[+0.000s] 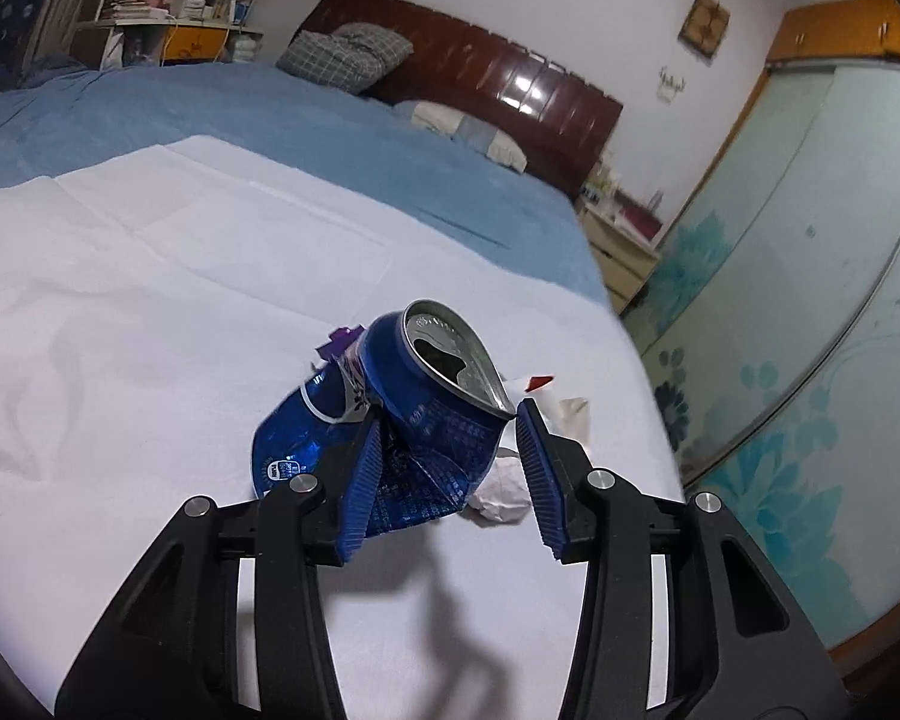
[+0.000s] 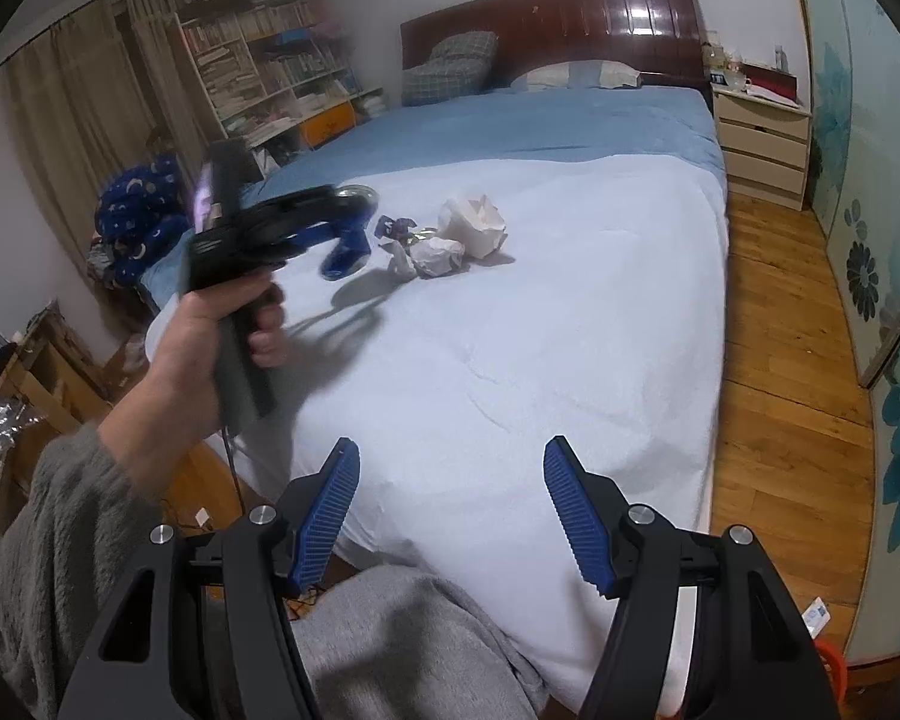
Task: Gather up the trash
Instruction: 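Grasp the crushed blue can with the left tool while the right tool grasps the red-white paper, then carry can and paper to the red basket and open both tools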
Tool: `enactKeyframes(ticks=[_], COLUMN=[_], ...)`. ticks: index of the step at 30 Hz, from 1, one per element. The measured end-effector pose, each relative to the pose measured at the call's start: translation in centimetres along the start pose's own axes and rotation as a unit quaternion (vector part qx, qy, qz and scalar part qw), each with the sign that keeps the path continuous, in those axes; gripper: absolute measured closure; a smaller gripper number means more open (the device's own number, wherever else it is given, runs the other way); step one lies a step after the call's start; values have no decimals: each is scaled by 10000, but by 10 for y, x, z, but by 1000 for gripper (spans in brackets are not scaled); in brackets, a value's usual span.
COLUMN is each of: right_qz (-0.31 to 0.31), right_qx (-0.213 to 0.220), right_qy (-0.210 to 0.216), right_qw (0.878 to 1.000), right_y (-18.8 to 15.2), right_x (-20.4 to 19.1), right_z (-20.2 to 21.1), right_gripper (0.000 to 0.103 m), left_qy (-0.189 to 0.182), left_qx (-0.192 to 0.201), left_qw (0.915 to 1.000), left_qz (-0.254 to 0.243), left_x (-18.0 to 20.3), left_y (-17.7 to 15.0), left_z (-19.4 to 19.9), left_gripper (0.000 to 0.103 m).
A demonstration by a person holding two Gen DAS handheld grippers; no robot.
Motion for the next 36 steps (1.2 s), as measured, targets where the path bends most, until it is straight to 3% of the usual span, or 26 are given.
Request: enactKeyframes(ticks=[6, 9, 12, 18, 23, 26, 30, 36], right_qz=[209, 465, 709, 346, -5, -163, 40, 162], right_qx=[165, 355, 563, 807, 459, 151, 64, 316], right_qy=[273, 279, 114, -278, -517, -145, 69, 165], right_qw=[9993, 9979, 9958, 9957, 9976, 9996, 9999, 9992], right_y=[39, 64, 86, 137, 170, 178, 183, 174], right_x=[-20, -35, -42, -11, 25, 32, 24, 15], right_z=[-37, -66, -100, -155, -217, -248, -263, -237], right_gripper=[38, 39, 40, 41, 41, 44, 68, 74], left_qy=[-3, 81, 104, 26, -135, -182, -217, -233], left_qx=[17, 7, -31, 11, -58, -131, -189, -127], left_qw=[9996, 9990, 9983, 9984, 9988, 9987, 9985, 9984], left_qz=[284, 436, 571, 571, 471, 454, 465, 505], left_x=[-24, -37, -47, -47, -42, -40, -39, -38], left_y=[-4, -7, -11, -11, -11, -12, -12, -19], left_z=[31, 41, 46, 51, 45, 37, 29, 34], left_gripper=[61, 67, 67, 67, 67, 67, 67, 67])
Point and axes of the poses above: each gripper's, at about its wrist camera, not at the fingertips, and z roughly against the way its jaws point, x to its right, y to its top, the point moved 3 cm from there along -z, roughly the way its jaws point, and after that the axes turned 2 degrees about -x, right-handed, at the moved point
